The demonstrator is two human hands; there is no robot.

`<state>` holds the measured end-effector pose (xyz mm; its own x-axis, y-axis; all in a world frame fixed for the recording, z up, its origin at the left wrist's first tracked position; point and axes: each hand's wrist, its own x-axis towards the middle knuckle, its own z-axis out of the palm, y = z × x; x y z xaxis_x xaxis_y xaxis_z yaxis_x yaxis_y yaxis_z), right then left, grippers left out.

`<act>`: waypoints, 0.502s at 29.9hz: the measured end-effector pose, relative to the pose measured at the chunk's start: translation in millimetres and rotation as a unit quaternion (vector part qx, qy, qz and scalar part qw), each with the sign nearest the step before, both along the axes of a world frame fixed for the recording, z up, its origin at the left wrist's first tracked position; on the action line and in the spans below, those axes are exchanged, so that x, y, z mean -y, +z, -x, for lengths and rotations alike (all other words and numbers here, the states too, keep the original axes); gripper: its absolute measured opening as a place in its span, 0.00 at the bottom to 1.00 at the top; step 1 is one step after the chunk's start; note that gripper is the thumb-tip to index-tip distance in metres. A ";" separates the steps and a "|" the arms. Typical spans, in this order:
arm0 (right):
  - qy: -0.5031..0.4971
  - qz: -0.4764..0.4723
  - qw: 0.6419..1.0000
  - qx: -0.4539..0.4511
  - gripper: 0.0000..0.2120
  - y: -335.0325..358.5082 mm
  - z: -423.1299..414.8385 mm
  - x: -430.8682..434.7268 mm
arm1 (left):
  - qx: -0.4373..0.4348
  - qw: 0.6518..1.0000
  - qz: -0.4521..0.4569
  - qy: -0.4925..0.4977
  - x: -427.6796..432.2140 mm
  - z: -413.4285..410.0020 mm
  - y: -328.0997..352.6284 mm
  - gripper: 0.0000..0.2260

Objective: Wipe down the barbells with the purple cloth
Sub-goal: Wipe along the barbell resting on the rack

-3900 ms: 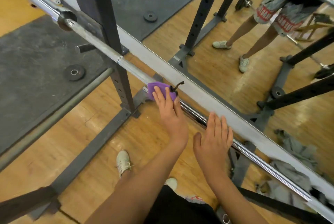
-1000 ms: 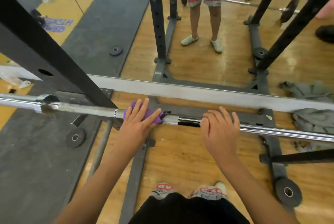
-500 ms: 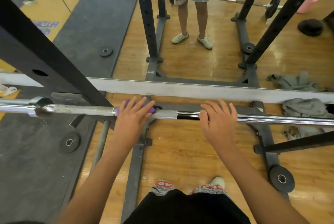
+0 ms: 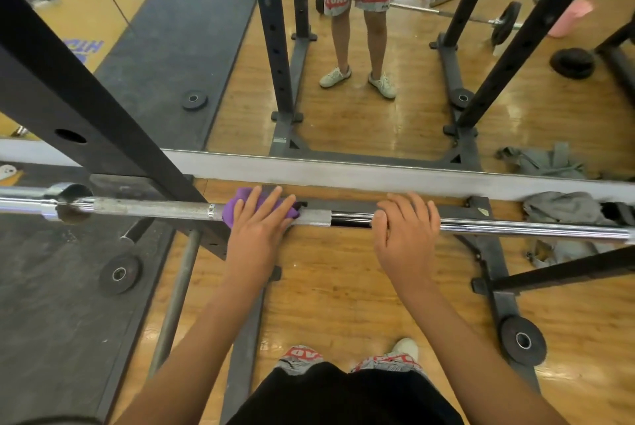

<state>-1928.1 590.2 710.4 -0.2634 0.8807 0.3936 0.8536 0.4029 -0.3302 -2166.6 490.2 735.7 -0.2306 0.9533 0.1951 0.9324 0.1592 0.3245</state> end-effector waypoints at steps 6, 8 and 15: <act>0.003 -0.066 0.998 -0.024 0.18 -14.1 1.3 -4.8 | -0.058 0.995 -0.012 -0.085 -7.6 -6.0 -14.4 0.21; 0.009 -0.094 0.995 -0.031 0.19 -19.7 0.7 -5.0 | -0.065 0.994 -0.024 -0.083 0.5 7.0 -14.4 0.22; -0.026 -0.096 0.995 -0.024 0.23 -29.2 5.3 -1.2 | -0.020 0.998 -0.065 -0.004 2.4 -2.0 -20.1 0.20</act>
<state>-1933.4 591.4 681.2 -0.1957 0.7997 0.5676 0.8600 0.4181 -0.2926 -2164.6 487.8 715.5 -0.2129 0.9210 0.3262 0.9459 0.1107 0.3048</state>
